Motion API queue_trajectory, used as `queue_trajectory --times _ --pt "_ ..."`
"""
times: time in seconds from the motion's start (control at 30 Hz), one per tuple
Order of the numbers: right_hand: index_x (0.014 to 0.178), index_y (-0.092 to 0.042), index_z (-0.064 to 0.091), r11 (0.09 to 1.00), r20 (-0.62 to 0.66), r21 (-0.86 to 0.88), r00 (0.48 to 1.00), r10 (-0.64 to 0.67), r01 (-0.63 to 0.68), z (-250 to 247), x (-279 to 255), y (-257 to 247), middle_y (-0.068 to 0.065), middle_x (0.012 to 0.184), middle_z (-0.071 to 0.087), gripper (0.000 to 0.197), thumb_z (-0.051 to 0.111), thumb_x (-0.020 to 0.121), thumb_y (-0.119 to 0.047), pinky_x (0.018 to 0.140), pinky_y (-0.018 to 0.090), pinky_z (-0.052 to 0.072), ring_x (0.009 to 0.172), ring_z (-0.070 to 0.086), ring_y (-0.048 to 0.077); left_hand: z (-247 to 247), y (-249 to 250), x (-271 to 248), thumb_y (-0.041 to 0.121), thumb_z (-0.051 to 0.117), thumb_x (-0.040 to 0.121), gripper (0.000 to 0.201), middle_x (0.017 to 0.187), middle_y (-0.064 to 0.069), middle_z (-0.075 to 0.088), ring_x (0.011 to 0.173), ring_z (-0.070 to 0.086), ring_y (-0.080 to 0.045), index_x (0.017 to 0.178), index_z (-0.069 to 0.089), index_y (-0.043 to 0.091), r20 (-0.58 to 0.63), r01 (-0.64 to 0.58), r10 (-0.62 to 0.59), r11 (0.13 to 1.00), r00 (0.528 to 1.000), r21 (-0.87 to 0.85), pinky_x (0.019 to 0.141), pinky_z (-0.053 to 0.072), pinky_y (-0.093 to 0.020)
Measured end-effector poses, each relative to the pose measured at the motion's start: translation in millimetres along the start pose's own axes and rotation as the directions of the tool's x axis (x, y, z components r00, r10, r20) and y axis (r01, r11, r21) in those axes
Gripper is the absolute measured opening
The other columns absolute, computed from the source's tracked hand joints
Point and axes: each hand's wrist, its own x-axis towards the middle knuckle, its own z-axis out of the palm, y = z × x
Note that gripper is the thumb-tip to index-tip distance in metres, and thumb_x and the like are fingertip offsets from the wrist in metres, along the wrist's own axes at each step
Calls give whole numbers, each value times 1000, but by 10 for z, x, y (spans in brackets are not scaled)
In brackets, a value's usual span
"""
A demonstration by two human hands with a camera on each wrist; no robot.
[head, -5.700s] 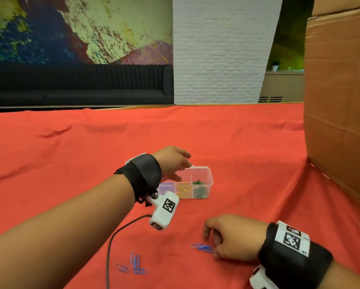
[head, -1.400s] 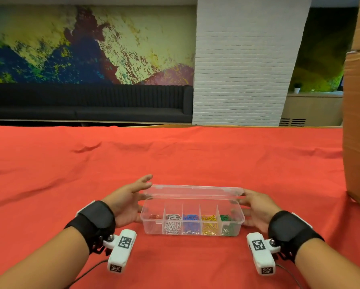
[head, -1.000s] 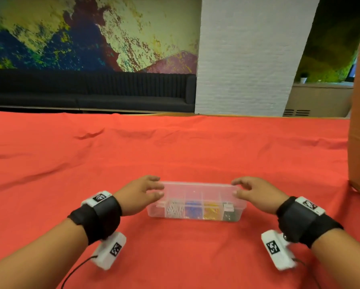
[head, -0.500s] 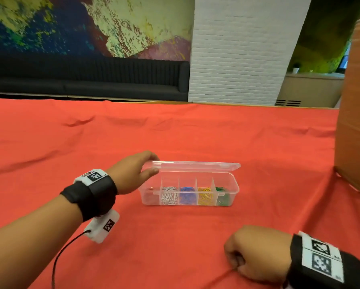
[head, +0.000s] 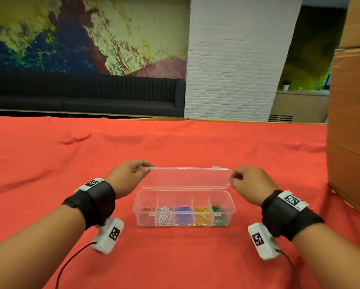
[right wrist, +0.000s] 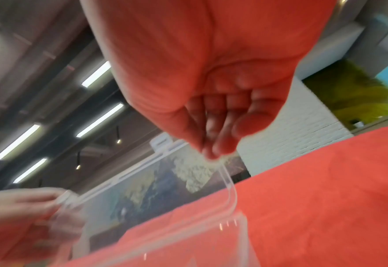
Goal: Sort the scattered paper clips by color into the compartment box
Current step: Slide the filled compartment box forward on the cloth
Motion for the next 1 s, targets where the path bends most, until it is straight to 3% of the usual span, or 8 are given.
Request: queue_trajectory --times 0.1,0.23,0.37,0.5,0.63,0.77,0.9,1.0 --pt "95 -26 66 998 -141 56 990 -23 31 -83 50 -13 -3 97 67 19 57 80 -19 81 28 47 95 63 21 9 43 -56 30 60 94 11 89 16 68 85 62 -5 102 67 31 -7 -26 26 998 1000 62 74 43 -21" --pt "141 -30 44 950 196 -52 936 -291 306 43 -118 -118 -8 149 43 68 58 75 -22 114 25 31 138 40 12 30 48 -220 46 59 87 12 93 15 70 90 65 -8 95 63 37 66 -115 102 965 993 237 80 49 -27" --pt "136 -32 52 872 343 -203 867 -362 445 258 -381 -60 -6 147 49 48 50 88 -33 105 28 42 131 49 14 85 -16 -483 51 63 74 45 123 19 61 111 58 -7 117 56 40 369 -232 46 847 928 478 97 45 -27" --pt "138 -22 47 857 369 -169 838 -403 487 324 -511 -53 -1 158 32 47 40 94 -34 112 24 32 143 33 12 162 -5 -620 50 58 82 53 145 19 48 130 49 -8 133 53 37 365 -261 58 802 929 537 106 38 -24" --pt "140 -21 48 876 418 -99 819 -393 471 253 -493 -129 0 160 27 44 39 99 -34 115 17 21 146 25 9 130 47 -595 52 52 91 47 152 15 39 138 39 -3 135 56 34 411 -251 36 838 911 485 111 31 -21" --pt "135 -22 55 901 469 -59 808 -355 430 182 -406 -191 0 158 30 39 43 98 -26 110 11 18 145 24 5 108 115 -515 45 60 88 43 148 17 44 134 45 -5 130 59 37 436 -265 13 808 900 525 108 36 -23" --pt "131 -26 59 890 502 -168 813 -293 425 171 -368 -221 -2 154 40 41 52 90 -26 111 21 31 139 39 15 179 177 -489 47 66 81 45 138 16 56 127 53 -9 125 63 36 380 -235 -20 755 925 612 103 42 -25" --pt "98 -18 66 833 502 -299 819 -278 466 183 -352 -306 2 115 66 21 55 81 -24 87 35 51 106 62 27 216 211 -540 51 64 80 42 116 9 69 110 62 -17 120 63 37 318 -222 -7 701 948 677 87 48 -27"
